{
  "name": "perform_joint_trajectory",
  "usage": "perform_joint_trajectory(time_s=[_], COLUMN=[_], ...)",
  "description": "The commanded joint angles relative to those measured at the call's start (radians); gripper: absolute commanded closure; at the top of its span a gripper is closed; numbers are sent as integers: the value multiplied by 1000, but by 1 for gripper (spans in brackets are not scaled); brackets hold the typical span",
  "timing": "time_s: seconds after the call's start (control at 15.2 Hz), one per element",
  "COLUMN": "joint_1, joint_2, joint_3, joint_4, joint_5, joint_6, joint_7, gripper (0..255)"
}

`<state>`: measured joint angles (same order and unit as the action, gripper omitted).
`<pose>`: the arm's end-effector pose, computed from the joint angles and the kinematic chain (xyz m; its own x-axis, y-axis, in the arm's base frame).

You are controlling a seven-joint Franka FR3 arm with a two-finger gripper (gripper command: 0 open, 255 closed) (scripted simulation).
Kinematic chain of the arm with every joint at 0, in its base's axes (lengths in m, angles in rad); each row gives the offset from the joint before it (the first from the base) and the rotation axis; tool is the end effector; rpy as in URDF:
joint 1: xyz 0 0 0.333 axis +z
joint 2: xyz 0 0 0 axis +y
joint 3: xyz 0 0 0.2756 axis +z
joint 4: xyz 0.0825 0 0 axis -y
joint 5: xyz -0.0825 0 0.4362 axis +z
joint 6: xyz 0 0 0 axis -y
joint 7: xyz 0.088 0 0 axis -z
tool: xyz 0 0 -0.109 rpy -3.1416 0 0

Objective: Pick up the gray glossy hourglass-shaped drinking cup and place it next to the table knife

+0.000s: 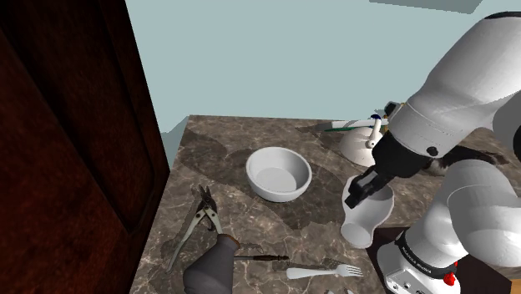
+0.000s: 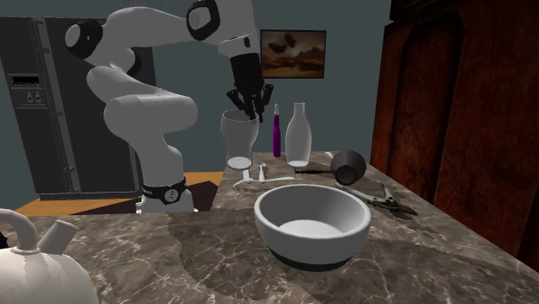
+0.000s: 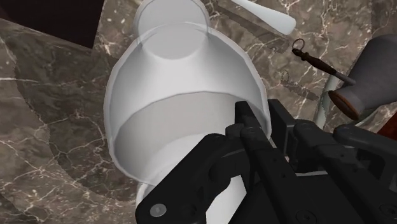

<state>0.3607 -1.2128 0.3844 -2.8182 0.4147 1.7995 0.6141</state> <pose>0.2406 0.2292 0.4616 0.9830 -0.1481 0.1081 -0.1319 -0.9808 -0.1437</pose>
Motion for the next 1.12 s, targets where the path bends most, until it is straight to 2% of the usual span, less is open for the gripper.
perform_joint_trajectory(time_s=[0.0, 1.06], joint_1=[9, 76], joint_2=[-6, 18], joint_3=[13, 111], joint_4=[-29, -213], joint_5=[14, 121], joint_6=[24, 224], joint_7=[1, -2], gripper=[255, 255])
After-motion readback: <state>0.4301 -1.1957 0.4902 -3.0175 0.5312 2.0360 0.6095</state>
